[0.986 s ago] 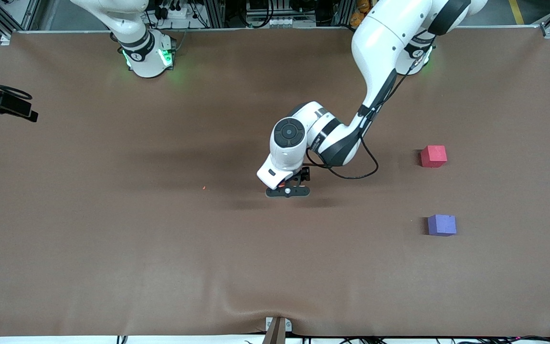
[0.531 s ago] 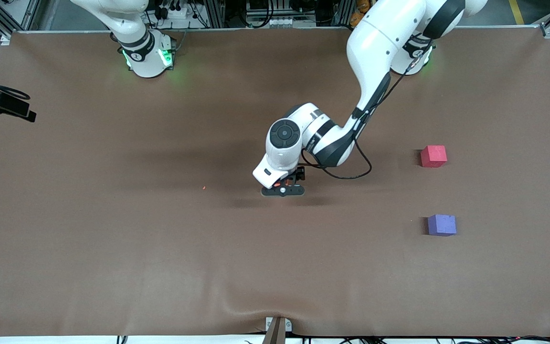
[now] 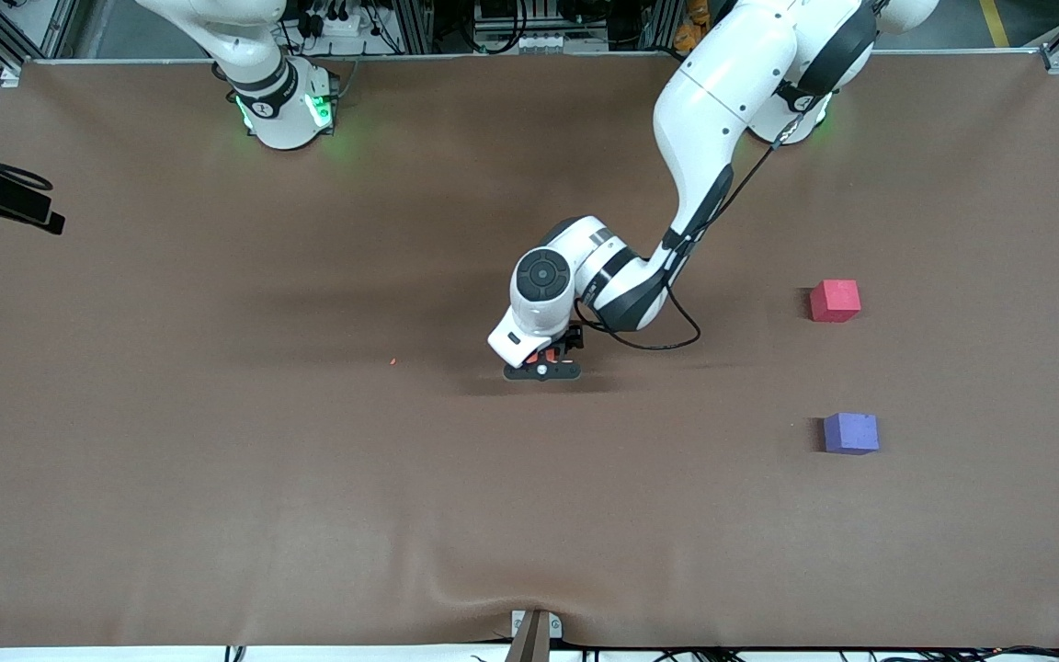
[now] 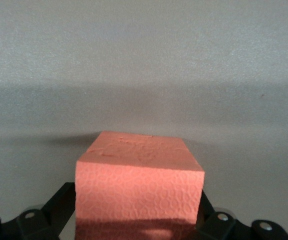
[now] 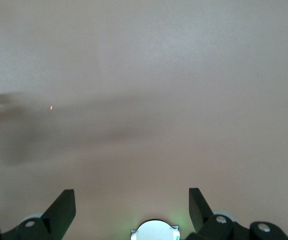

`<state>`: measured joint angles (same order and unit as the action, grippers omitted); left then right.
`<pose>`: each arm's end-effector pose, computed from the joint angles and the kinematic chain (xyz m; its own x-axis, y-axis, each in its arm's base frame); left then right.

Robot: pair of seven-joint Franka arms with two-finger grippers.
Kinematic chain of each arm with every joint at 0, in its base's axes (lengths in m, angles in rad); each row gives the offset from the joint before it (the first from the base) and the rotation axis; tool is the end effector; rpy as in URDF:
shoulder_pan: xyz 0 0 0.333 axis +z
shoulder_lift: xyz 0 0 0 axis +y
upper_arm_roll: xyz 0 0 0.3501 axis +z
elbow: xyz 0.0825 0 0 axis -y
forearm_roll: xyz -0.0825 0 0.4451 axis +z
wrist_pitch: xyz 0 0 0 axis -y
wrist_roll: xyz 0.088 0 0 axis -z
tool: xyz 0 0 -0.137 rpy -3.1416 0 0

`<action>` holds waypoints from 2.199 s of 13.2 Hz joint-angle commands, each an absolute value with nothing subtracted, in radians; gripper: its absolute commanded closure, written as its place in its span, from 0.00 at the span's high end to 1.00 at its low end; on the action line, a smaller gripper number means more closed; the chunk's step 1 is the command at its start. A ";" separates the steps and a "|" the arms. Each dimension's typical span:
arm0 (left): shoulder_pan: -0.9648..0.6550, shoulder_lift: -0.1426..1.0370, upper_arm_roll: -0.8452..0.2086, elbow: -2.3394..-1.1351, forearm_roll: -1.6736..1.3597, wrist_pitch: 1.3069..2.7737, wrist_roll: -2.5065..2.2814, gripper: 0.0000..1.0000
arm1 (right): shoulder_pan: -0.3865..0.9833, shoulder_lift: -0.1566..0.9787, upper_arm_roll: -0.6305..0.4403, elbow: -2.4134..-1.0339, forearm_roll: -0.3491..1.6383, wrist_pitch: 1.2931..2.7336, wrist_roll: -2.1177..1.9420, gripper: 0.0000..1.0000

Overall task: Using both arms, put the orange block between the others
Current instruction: 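Lower the left gripper and grasp the orange cube, then carry the orange cube between the pink and purple cubes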

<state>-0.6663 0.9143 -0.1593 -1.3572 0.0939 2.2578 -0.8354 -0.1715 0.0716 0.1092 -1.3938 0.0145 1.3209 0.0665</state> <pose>0.5690 -0.5750 0.1254 0.9991 0.0104 -0.0412 0.0119 -0.9993 0.0344 0.6073 -0.0383 0.6572 0.9818 -0.1234 -0.1447 -0.1265 -0.9919 -0.0126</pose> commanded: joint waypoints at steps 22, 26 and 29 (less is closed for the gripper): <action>-0.267 0.710 -0.120 -1.408 0.097 1.968 -0.609 0.00 | -0.186 0.071 0.123 -1.376 0.005 1.313 0.071 1.00; -0.103 0.619 -0.126 -1.529 0.098 1.977 -0.408 0.00 | -0.186 0.071 0.121 -1.377 0.005 1.313 0.069 1.00; -0.069 0.522 -0.123 -1.655 0.098 1.980 -0.399 0.00 | -0.192 0.071 0.120 -1.376 0.006 1.312 0.067 1.00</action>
